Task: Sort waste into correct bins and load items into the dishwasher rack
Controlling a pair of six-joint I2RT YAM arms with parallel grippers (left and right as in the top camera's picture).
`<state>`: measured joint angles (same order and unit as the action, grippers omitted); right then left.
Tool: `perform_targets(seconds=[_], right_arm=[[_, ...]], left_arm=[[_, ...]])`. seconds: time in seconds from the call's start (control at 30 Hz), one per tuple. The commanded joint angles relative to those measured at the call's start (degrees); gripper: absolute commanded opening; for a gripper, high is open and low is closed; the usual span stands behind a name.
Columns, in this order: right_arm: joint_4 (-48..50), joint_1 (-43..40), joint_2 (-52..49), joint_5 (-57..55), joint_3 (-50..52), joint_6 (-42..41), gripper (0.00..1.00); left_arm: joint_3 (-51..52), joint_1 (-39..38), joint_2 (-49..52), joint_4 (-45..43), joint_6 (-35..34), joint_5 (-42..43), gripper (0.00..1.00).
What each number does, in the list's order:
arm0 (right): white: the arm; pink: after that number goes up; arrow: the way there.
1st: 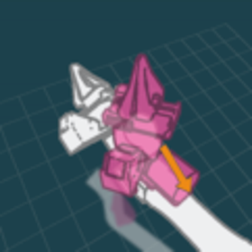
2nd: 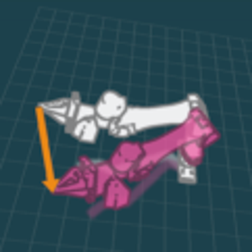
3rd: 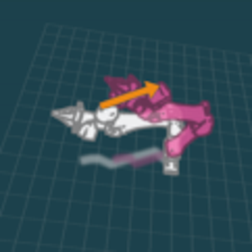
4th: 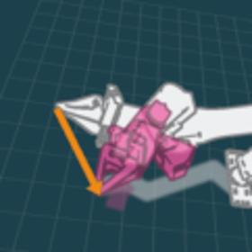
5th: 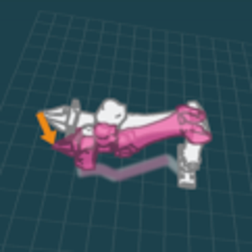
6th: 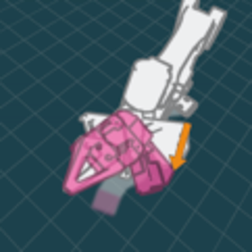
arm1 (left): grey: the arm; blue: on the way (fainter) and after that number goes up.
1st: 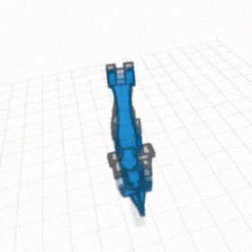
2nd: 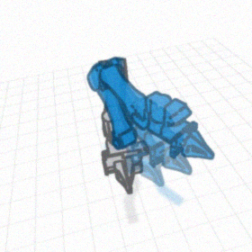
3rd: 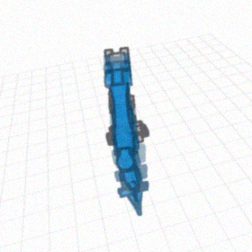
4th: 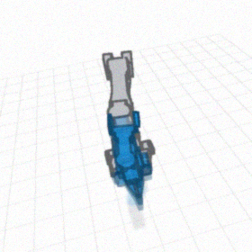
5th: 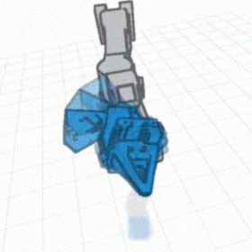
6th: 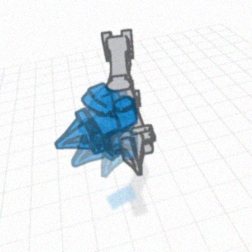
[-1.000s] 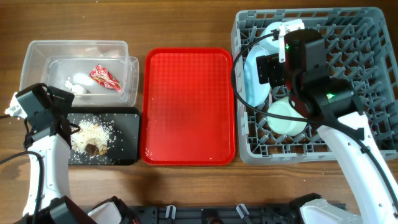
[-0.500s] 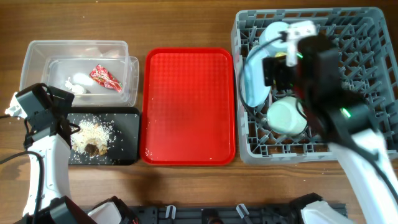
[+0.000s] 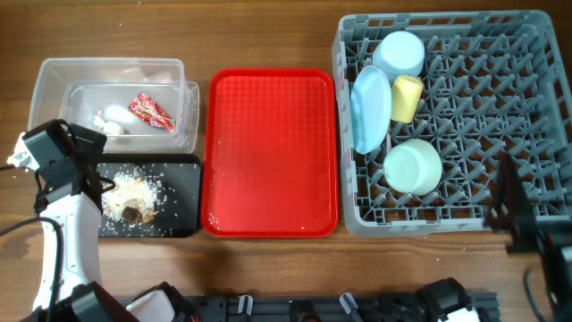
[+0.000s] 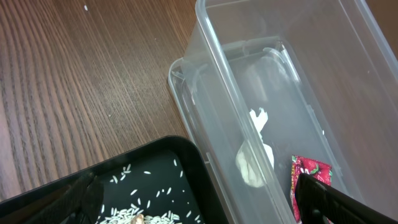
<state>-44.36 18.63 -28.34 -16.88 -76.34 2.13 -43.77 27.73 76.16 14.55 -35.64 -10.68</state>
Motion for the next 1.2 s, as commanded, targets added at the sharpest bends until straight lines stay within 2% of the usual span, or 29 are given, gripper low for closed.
perform_targets(seconds=[0.0, 0.13, 0.4, 0.63, 1.17], right_arm=[[-2.3, -0.1, 3.8, 0.5, -0.1, -0.7, 1.00], [-9.1, -0.1, 4.6, 0.5, 0.0, -0.7, 1.00], [-31.7, -0.1, 4.5, 0.5, 0.0, -0.7, 1.00], [-45.9, -0.1, 4.5, 0.5, -0.1, -0.7, 1.00], [-46.9, -0.1, 4.5, 0.5, 0.0, -0.7, 1.00]], left_arm=[[-0.6, 0.3, -0.6, -0.2, 0.9, -0.3, 1.00], [-0.6, 0.3, -0.6, -0.2, 0.9, -0.3, 1.00], [-0.6, 0.3, -0.6, -0.2, 0.9, -0.3, 1.00], [-0.6, 0.3, -0.6, -0.2, 0.9, -0.3, 1.00], [-0.6, 0.3, -0.6, -0.2, 0.9, -0.3, 1.00]])
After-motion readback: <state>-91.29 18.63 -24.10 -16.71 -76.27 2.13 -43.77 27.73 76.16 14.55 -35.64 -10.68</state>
